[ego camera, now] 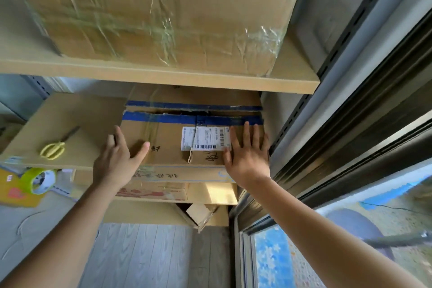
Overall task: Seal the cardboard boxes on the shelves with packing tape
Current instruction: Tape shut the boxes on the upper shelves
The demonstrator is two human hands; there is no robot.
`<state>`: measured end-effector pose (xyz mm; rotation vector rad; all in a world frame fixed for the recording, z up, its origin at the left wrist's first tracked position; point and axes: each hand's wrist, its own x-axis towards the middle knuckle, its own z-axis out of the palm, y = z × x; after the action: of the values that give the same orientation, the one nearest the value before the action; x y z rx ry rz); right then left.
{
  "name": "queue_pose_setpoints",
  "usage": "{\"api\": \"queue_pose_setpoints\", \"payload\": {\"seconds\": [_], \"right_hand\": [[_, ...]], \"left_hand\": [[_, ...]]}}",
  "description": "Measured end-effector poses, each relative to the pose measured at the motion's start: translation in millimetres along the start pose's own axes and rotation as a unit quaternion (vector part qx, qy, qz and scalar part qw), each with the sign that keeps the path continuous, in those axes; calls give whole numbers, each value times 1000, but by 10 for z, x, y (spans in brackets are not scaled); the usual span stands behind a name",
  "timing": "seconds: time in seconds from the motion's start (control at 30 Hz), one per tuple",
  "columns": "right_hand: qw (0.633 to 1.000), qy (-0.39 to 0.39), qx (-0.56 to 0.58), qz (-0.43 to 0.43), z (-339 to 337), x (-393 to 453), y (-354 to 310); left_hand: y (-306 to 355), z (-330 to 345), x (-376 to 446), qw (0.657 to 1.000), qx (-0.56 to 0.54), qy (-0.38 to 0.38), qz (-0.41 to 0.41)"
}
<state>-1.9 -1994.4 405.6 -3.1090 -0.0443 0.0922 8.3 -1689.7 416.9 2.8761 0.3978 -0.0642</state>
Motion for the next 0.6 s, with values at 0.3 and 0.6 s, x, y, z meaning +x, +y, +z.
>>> {"api": "queue_pose_setpoints", "payload": {"seconds": [0.3, 0.6], "right_hand": [[1000, 11, 5, 6, -26, 21, -16], [1000, 1, 22, -1, -68, 11, 4]], "left_hand": [[-12, 18, 60, 1000, 6, -7, -2], [15, -21, 56, 999, 5, -29, -16]]}}
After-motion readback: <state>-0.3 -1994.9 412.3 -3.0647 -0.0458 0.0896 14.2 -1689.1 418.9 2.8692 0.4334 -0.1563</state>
